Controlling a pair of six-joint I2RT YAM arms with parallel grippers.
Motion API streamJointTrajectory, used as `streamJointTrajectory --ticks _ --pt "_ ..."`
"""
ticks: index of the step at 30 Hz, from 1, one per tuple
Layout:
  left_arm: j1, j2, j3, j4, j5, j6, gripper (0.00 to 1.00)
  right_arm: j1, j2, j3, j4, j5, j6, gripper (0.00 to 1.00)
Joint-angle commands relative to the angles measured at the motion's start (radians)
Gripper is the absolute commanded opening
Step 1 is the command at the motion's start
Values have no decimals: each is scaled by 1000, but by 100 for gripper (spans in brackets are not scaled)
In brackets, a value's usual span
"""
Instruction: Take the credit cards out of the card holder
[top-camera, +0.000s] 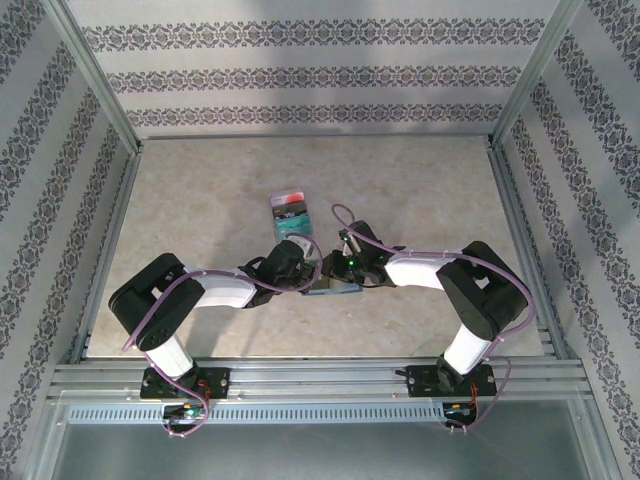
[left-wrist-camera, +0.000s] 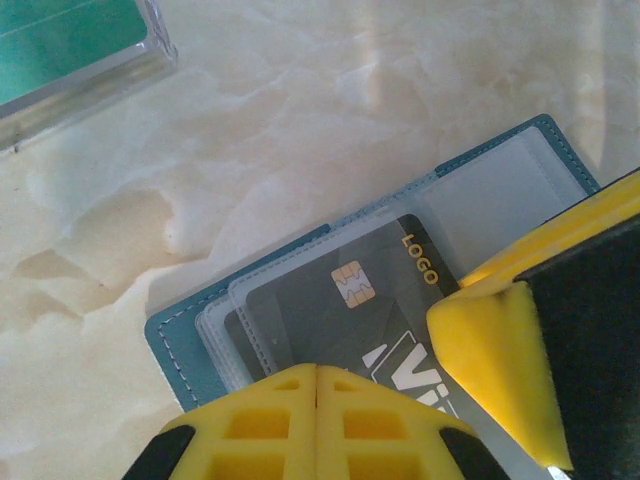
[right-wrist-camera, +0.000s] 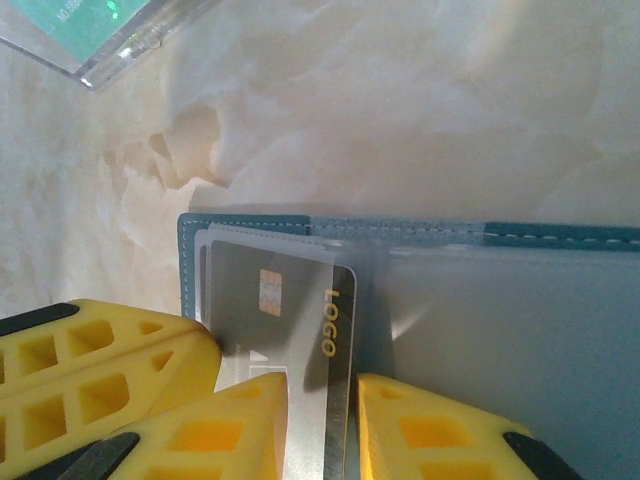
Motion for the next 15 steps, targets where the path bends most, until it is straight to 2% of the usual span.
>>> streamJointTrajectory --ticks 1,9,15 --pt "14 11 -24 -13 18 -18 5 -15 1 -35 97 -57 37 25" --pt "14 11 -24 -26 12 -15 5 -38 -61 -67 118 -80 41 25" --pt "14 11 -25 -19 15 -17 5 -38 -49 -75 174 -114 65 26"
